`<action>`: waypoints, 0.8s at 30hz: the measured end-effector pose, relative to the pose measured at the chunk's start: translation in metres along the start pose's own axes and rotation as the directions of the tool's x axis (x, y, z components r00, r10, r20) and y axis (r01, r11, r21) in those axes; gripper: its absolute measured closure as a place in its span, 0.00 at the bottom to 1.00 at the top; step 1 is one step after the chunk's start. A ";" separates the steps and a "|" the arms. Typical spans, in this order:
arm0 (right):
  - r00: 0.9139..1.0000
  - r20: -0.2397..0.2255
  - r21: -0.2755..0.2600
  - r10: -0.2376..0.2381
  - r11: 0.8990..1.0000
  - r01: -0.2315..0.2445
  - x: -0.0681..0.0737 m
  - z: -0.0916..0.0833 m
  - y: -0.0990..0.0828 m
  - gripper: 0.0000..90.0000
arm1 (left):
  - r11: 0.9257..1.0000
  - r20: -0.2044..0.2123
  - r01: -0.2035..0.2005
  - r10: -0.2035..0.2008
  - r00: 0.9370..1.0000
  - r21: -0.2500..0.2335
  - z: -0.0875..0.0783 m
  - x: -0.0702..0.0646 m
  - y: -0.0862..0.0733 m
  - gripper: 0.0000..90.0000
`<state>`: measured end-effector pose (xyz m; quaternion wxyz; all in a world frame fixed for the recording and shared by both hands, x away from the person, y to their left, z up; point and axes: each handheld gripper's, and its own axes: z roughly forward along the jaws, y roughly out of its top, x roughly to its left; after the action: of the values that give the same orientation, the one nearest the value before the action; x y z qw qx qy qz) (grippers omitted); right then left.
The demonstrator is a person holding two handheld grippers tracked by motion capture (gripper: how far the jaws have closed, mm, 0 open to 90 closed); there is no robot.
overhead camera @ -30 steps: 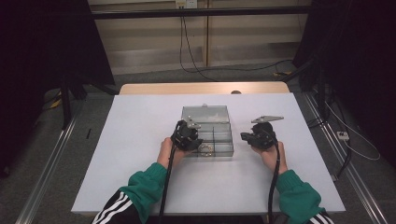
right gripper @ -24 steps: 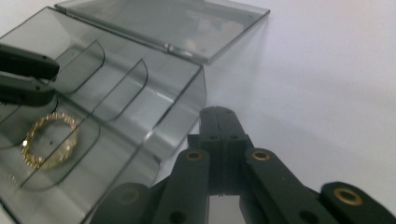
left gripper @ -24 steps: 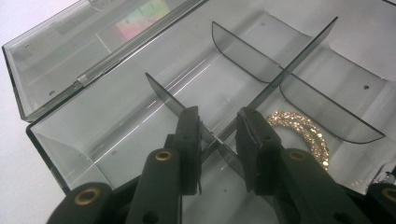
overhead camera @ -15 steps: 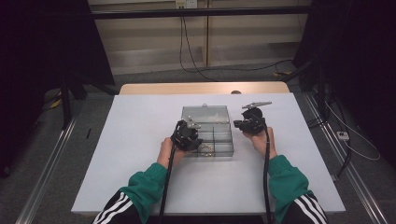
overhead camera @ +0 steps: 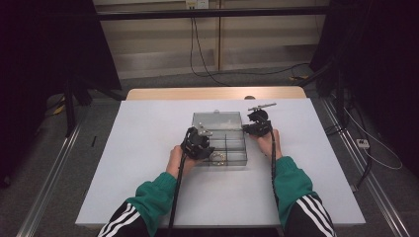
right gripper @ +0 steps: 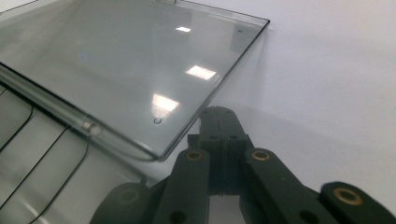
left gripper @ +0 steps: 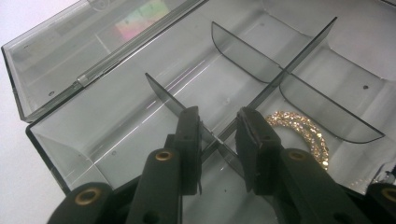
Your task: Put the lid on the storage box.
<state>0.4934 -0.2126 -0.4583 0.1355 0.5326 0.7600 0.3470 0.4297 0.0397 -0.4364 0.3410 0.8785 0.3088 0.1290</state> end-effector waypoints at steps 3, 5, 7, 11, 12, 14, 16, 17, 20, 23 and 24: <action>0.999 -0.009 -0.004 0.030 1.000 -0.030 -0.002 0.004 0.002 1.00 | 1.000 0.015 0.011 -0.011 1.000 -0.009 0.000 0.003 -0.001 0.79; 0.999 -0.007 -0.005 0.032 0.999 -0.032 -0.002 0.006 0.003 1.00 | 1.000 0.013 0.007 -0.007 1.000 -0.008 0.000 0.002 -0.001 0.79; 0.999 -0.005 -0.007 0.034 0.999 -0.035 -0.003 0.006 0.003 1.00 | 1.000 -0.002 0.003 -0.003 1.000 -0.003 0.000 0.002 -0.001 0.79; 0.999 0.011 -0.013 0.045 0.999 -0.045 -0.003 0.009 0.006 1.00 | 1.000 0.008 0.001 -0.001 1.000 -0.006 0.000 0.002 0.000 0.79; 0.999 0.014 -0.014 0.043 0.999 -0.043 -0.003 0.010 0.007 1.00 | 1.000 0.008 0.000 0.000 1.000 -0.006 0.000 0.001 0.000 0.79; 0.999 0.023 -0.020 0.045 0.999 -0.044 -0.002 0.011 0.008 1.00 | 1.000 0.005 -0.005 0.005 1.000 -0.005 0.000 0.001 0.000 0.79; 0.999 0.018 -0.028 0.051 0.998 -0.051 -0.003 0.011 0.009 1.00 | 1.000 0.001 -0.008 0.008 1.000 -0.001 0.000 0.000 0.000 0.79; 0.999 0.013 -0.037 0.052 0.998 -0.052 -0.004 0.010 0.010 1.00 | 1.000 0.001 -0.008 0.008 1.000 -0.001 0.000 0.000 0.000 0.79; 0.998 -0.005 -0.073 0.065 0.995 -0.066 -0.005 0.005 0.013 1.00 | 1.000 -0.004 -0.009 0.009 1.000 -0.003 0.000 0.000 0.000 0.79; 0.998 -0.005 -0.087 0.063 0.994 -0.063 -0.004 0.002 0.016 1.00 | 1.000 -0.003 -0.009 0.009 1.000 -0.002 0.000 0.000 0.000 0.79; 0.998 -0.004 -0.093 0.062 0.994 -0.062 -0.004 0.001 0.017 1.00 | 1.000 -0.003 -0.009 0.009 1.000 -0.002 0.000 0.000 0.000 0.79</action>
<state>0.5073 -0.2128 -0.4484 0.1488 0.5488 0.7263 0.3862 0.4295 0.0392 -0.4364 0.3409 0.8793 0.3050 0.1324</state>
